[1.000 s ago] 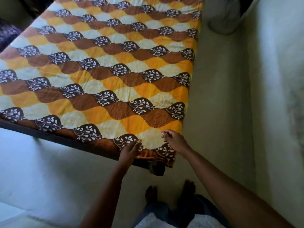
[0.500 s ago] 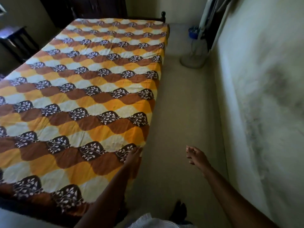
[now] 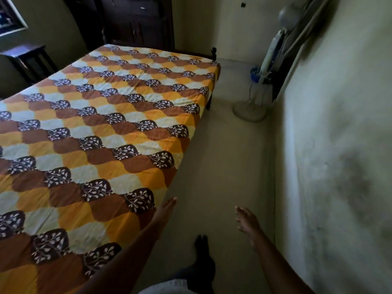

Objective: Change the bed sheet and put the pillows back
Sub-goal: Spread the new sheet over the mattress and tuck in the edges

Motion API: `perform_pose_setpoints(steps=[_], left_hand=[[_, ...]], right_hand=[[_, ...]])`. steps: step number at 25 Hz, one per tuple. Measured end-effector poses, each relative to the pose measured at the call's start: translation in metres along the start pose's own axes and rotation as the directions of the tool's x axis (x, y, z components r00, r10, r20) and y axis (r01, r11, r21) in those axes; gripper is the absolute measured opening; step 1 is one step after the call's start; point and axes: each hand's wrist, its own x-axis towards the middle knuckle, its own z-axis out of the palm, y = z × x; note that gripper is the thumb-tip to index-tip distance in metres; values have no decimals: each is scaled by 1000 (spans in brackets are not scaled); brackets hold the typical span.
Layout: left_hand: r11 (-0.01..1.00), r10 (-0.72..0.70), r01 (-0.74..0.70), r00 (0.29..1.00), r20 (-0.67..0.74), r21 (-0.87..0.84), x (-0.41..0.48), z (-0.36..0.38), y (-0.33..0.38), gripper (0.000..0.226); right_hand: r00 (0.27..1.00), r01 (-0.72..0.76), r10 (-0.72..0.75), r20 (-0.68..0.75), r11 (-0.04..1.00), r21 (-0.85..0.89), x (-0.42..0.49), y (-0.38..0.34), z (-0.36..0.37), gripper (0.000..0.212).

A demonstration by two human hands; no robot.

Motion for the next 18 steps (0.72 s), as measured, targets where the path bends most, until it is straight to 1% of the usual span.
perform_pose_setpoints(steps=[2, 4, 6, 10, 11, 12, 15, 17, 18], left_hand=[[1000, -16, 17, 1000, 26, -16, 33, 10, 24, 39], [999, -35, 36, 999, 19, -9, 66, 17, 47, 40], [1000, -30, 30, 999, -37, 3, 102, 19, 70, 40], [997, -67, 62, 988, -138, -39, 160, 20, 119, 29], [998, -65, 60, 985, -157, -34, 171, 21, 125, 30], [999, -47, 48, 976, -211, -2, 186, 23, 132, 38], [978, -8, 91, 915, -403, 188, 245, 20, 141, 56], [952, 16, 141, 865, -502, 272, 284, 19, 155, 62], [945, 16, 164, 840, -543, 283, 301, 18, 164, 63]], right_hand=[[999, 6, -4, 37, 998, -57, 38, -30, -1, 38], [996, 31, -17, 82, 985, -168, 74, -63, -3, 38], [989, 86, -51, 142, 962, -258, 112, -105, -1, 37], [959, 232, -154, 238, 910, -343, 184, -193, 12, 33], [950, 261, -176, 257, 898, -353, 196, -211, 17, 34], [940, 289, -188, 286, 882, -373, 211, -231, 23, 34], [881, 407, -227, 416, 812, -419, 263, -293, 58, 34], [806, 531, -267, 529, 721, -445, 300, -331, 88, 34], [757, 598, -276, 592, 658, -458, 318, -346, 106, 35]])
